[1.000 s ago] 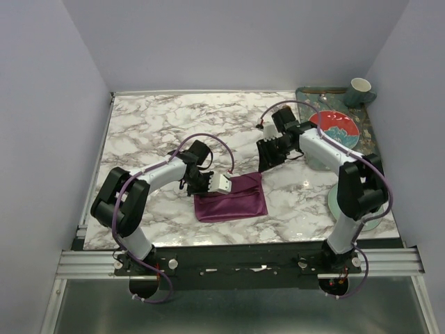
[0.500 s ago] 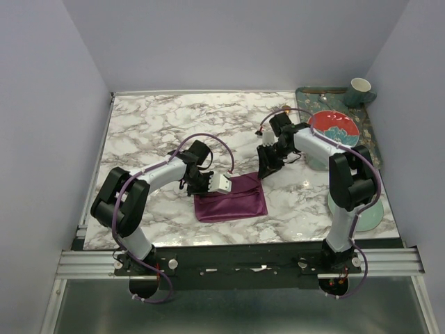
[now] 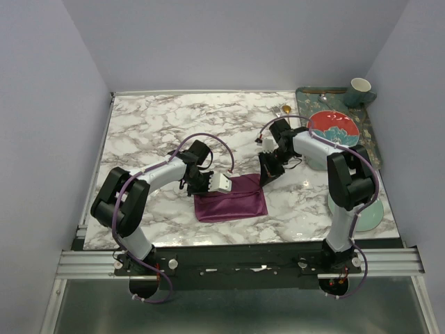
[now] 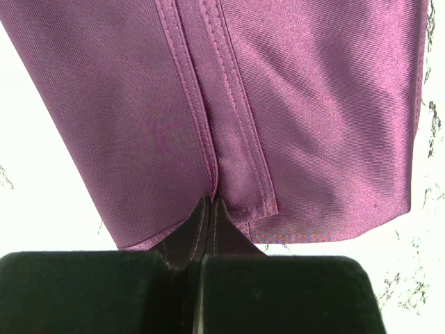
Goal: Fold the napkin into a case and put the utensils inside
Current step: Fold the lower triangle-folded napkin at the center of the board, then smooth out the 2/3-rectangle-folded napkin at the center of the board.
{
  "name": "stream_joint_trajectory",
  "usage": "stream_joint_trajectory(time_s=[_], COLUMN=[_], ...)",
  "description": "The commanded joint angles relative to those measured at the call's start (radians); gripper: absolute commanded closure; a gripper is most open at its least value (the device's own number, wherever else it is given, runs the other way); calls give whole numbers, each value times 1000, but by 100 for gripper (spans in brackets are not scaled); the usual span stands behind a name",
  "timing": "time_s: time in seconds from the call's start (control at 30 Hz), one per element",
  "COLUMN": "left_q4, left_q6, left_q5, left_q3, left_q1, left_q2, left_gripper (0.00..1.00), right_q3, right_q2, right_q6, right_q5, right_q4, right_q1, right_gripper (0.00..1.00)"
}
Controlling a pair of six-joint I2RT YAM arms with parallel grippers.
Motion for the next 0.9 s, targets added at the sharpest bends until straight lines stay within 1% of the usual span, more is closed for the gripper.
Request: stream_joint_trajectory(time_s=[0.0, 0.13, 0.17, 0.23, 0.27, 0.33, 0.37, 0.43, 0.47, 0.6, 0.87], left_q4=[4, -1, 1, 1, 1, 1, 1, 4, 2, 1, 1], left_q6=[-13, -14, -13, -13, -11, -10, -11, -11, -13, -13, -11], left_q5=[-4, -7, -7, -7, -7, -7, -6, -1, 0, 3, 3], left_q3=[-16, -15, -15, -20, -23, -26, -27, -26, -26, -18, -13], left_q1=[-4, -6, -4, -6, -4, -4, -6, -6, -4, -6, -4], left_q2=[10, 13, 11, 8, 5, 4, 4, 7, 8, 13, 16], left_gripper=[100, 100, 100, 100, 100, 100, 100, 100, 100, 100, 100], right_q3=[-30, -4, -1, 8, 11, 22, 25, 33, 42, 80, 122], right_q2=[61, 87, 83, 52, 38, 2, -9, -34, -35, -3, 74], right_q6=[-15, -17, -15, -15, -46, -58, -58, -58, -57, -35, 9], right_q5=[44, 35, 21, 12, 10, 19, 30, 39, 52, 66, 17], right_q4=[3, 4, 1, -22, -31, -51, -55, -55, -54, -51, -54], right_q1=[6, 8, 8, 6, 5, -2, -5, -15, -17, -23, -25], right_gripper=[99, 99, 98, 92, 86, 81, 74, 67, 65, 64, 65])
